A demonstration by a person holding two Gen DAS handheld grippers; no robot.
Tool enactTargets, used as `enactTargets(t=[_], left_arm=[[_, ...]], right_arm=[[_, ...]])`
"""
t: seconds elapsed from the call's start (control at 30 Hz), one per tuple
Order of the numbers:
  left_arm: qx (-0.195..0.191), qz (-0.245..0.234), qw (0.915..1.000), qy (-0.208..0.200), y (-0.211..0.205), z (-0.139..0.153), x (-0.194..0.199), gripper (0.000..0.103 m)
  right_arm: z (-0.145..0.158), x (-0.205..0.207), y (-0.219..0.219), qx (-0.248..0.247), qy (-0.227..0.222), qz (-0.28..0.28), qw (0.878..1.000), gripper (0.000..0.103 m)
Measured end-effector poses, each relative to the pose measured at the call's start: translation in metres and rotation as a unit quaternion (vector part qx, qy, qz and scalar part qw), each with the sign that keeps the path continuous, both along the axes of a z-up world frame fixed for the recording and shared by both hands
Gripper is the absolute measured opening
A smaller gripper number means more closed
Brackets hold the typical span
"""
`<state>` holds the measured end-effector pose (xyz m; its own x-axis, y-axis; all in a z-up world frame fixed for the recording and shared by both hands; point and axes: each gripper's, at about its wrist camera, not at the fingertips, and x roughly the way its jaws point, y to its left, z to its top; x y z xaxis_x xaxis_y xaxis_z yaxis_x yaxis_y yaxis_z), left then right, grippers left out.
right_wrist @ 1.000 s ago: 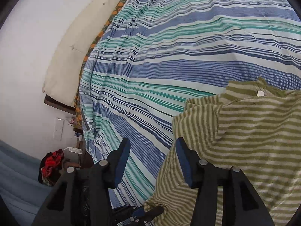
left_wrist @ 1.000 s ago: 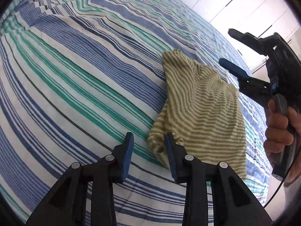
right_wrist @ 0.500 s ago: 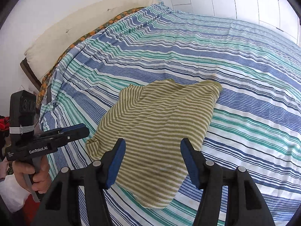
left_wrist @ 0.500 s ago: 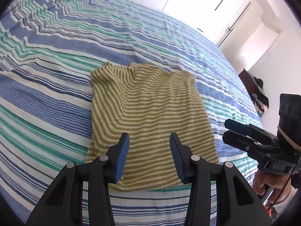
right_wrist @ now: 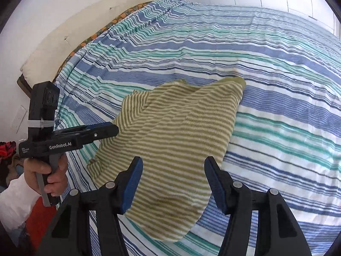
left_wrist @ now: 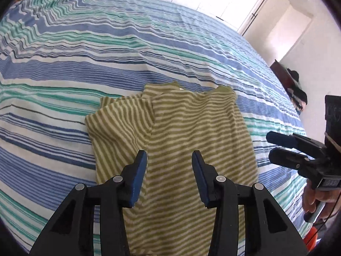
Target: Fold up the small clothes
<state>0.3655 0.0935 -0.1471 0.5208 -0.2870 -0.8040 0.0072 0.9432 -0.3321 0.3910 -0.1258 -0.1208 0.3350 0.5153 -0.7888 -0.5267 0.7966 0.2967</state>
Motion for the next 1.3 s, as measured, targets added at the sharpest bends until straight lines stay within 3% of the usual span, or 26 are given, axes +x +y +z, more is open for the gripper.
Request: enactTargets(t=[0.1,0.13,0.2,0.23,0.3,0.37,0.43,0.5,0.53,0.57,0.63,0.67,0.7,0.77,0.87,0.97,1.0,1.2,1.3], left_arm=[[-0.003,0.051,0.9974,0.052,0.018,-0.031,0.032,0.038],[-0.016,0.067,0.9951,0.071,0.027,-0.042,0.037,0.028],[-0.032,0.077,0.9928,0.086,0.034,-0.045,0.041,0.022],[-0.027,0.073,0.9934,0.084,0.033,-0.038,0.039,0.022],[-0.007,0.06,0.9964,0.059,0.028,-0.017,0.026,0.031],[0.021,0.056,0.9977,0.033,0.024,0.003,0.003,0.057],[0.032,0.049,0.9982,0.016,0.017,0.017,-0.031,0.065],[0.031,0.038,0.9986,0.018,0.009,0.016,-0.062,0.075],[0.038,0.036,0.9982,0.028,0.004,0.009,-0.076,0.084],[0.051,0.035,0.9972,0.043,-0.003,-0.001,-0.086,0.086],[0.076,0.028,0.993,0.087,-0.015,-0.026,-0.1,0.083],[0.092,0.03,0.9901,0.102,-0.019,-0.03,-0.107,0.076],[0.1,0.034,0.9893,0.1,-0.02,-0.026,-0.118,0.075],[0.093,0.045,0.9914,0.08,-0.018,-0.008,-0.139,0.077],[0.103,0.065,0.9907,0.06,-0.016,0.018,-0.165,0.081],[0.122,0.075,0.9884,0.048,-0.011,0.037,-0.187,0.081],[0.128,0.076,0.9879,0.044,-0.012,0.042,-0.191,0.081],[0.141,0.078,0.9865,0.027,-0.016,0.06,-0.206,0.082],[0.133,0.081,0.987,0.039,-0.014,0.05,-0.202,0.088]], right_arm=[[-0.018,0.039,0.02,-0.008,0.012,0.014,1.0,0.061],[-0.033,0.05,0.027,-0.026,0.025,0.015,0.999,0.061],[-0.07,0.065,0.035,-0.058,0.08,0.008,0.995,0.06],[-0.076,0.066,0.036,-0.063,0.081,0.001,0.995,0.059],[-0.063,0.057,0.038,-0.068,0.054,-0.008,0.996,0.059],[-0.04,0.037,0.035,-0.059,0.025,-0.011,0.998,0.059],[-0.02,0.006,0.029,-0.039,0.004,0.005,0.999,0.059],[-0.009,-0.032,0.022,-0.02,-0.005,0.02,1.0,0.06],[-0.01,-0.051,0.019,-0.01,-0.001,0.029,1.0,0.062],[-0.017,-0.068,0.016,-0.007,0.008,0.034,0.999,0.065],[-0.051,-0.094,0.016,-0.032,0.051,0.037,0.998,0.07],[-0.068,-0.103,0.016,-0.052,0.065,0.035,0.996,0.07],[-0.07,-0.112,0.015,-0.064,0.049,0.029,0.996,0.07],[-0.049,-0.126,0.013,-0.061,0.025,0.009,0.998,0.069],[-0.009,-0.147,-0.001,0.002,0.012,-0.023,1.0,0.072],[0.019,-0.172,-0.008,-0.011,-0.032,-0.044,0.998,0.086],[0.025,-0.179,-0.011,-0.015,-0.04,-0.049,0.998,0.087],[0.028,-0.203,-0.029,-0.014,-0.029,-0.083,0.996,0.087],[0.021,-0.211,-0.04,-0.013,-0.02,-0.096,0.995,0.087]])
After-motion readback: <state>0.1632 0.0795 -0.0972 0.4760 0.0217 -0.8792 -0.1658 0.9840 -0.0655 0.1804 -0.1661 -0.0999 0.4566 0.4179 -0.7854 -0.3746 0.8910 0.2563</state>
